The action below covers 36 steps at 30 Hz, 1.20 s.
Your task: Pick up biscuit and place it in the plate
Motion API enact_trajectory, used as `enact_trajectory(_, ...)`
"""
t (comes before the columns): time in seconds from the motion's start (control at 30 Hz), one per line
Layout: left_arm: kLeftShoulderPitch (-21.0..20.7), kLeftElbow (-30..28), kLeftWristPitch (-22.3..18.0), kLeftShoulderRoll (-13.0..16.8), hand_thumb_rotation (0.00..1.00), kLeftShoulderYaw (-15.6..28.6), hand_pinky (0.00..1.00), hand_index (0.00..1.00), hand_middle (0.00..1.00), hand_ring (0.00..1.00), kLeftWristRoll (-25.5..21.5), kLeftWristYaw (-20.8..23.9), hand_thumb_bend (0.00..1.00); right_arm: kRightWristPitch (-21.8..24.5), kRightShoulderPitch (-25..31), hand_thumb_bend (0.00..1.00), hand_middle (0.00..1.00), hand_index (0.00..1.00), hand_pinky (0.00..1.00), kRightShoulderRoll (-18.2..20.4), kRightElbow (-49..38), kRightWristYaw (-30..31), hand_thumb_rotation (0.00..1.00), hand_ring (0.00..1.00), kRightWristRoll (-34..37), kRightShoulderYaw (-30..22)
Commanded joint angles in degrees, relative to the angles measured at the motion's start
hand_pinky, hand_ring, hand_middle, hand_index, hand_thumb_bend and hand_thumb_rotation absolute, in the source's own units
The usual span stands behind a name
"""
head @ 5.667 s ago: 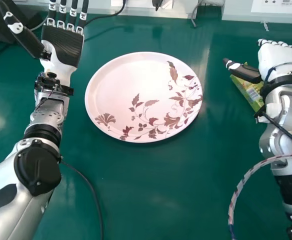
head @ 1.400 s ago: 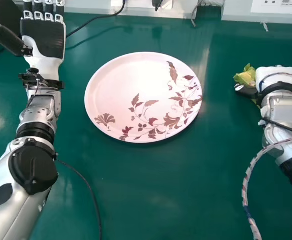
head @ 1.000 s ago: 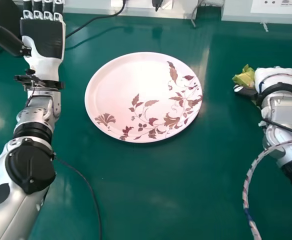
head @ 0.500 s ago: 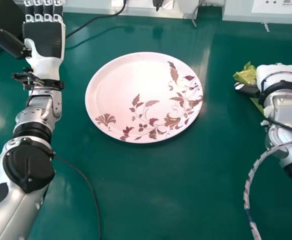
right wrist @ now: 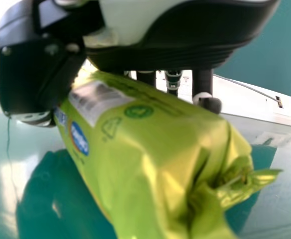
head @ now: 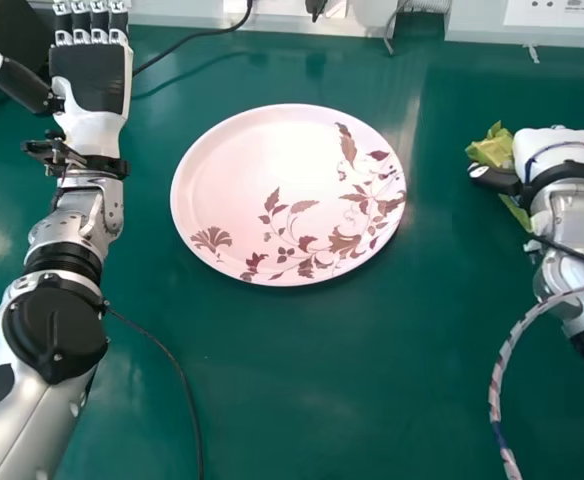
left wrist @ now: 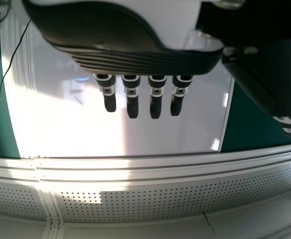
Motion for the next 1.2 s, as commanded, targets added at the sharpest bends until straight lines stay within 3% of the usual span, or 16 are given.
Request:
enact_trajectory(0.0,-0.4,-0.2,-0.6,0.5,0.54,0.0,1.00,1.00,1.00,0.99,-0.1,-0.2,1.00,-0.3,1.0,0.00,0.35,0.63,0.15,-0.5,-1.3,0.6,0.00,0.22,0.5,-0.5)
enact_trajectory(0.17,-0.4,-0.2,-1.1,0.4,0.54,0.2,1.00,1.00,1.00,0.99,-0.3,0.3,1.00,0.1,1.8,0.00,0.33,0.62,0.16,-0.6,-3.6,0.5,0.00,0.22,0.7,-1.4)
enact_trajectory(0.23,-0.3,-0.2,-1.2,0.4,0.53,0.1,1.00,1.00,1.00,0.99,-0.2,0.1,1.00,0.3,2.2,0.07,0.31,0.61,0.07,-0.6,-4.7,0.4,0.00,0.22,0.8,-1.9)
enact_trajectory(0.33,-0.3,-0.2,-1.5,0.3,0.53,0.1,1.00,1.00,0.99,0.98,-0.3,0.2,1.00,0.2,2.8,0.09,0.31,0.60,0.05,-1.0,-6.4,0.8,0.00,0.21,0.6,-2.4)
enact_trajectory(0.77,-0.3,-0.4,-3.3,-0.1,0.51,-0.5,1.00,1.00,1.00,0.99,0.3,-0.2,1.00,2.0,4.3,0.07,0.29,0.53,0.03,-0.8,-13.6,4.0,0.00,0.19,-0.5,-4.6)
enact_trajectory(0.8,-0.8,0.3,-4.8,-1.5,0.51,-0.6,1.00,1.00,1.00,0.98,0.6,0.1,1.00,2.2,4.4,0.06,0.29,0.52,0.02,-0.8,-14.2,4.4,0.00,0.19,-0.7,-4.7)
enact_trajectory(0.83,-1.1,0.9,-6.0,-2.5,0.50,-0.6,1.00,1.00,1.00,0.98,0.9,0.4,1.00,2.3,4.4,0.27,0.29,0.50,0.09,-0.8,-14.7,4.7,0.02,0.21,-0.8,-4.9)
enact_trajectory(0.9,-1.5,1.6,-7.2,-3.5,0.50,-0.6,1.00,1.00,1.00,0.98,1.1,0.8,1.00,2.6,4.6,0.44,0.30,0.49,0.15,-0.8,-15.6,5.4,0.04,0.22,-1.5,-4.9)
enact_trajectory(1.17,-1.5,1.7,-7.6,-3.4,0.51,-1.0,1.00,1.00,1.00,0.97,1.7,0.4,1.00,1.9,5.4,0.49,0.29,0.49,0.16,-1.4,-19.6,7.3,0.05,0.22,-3.0,-5.8)
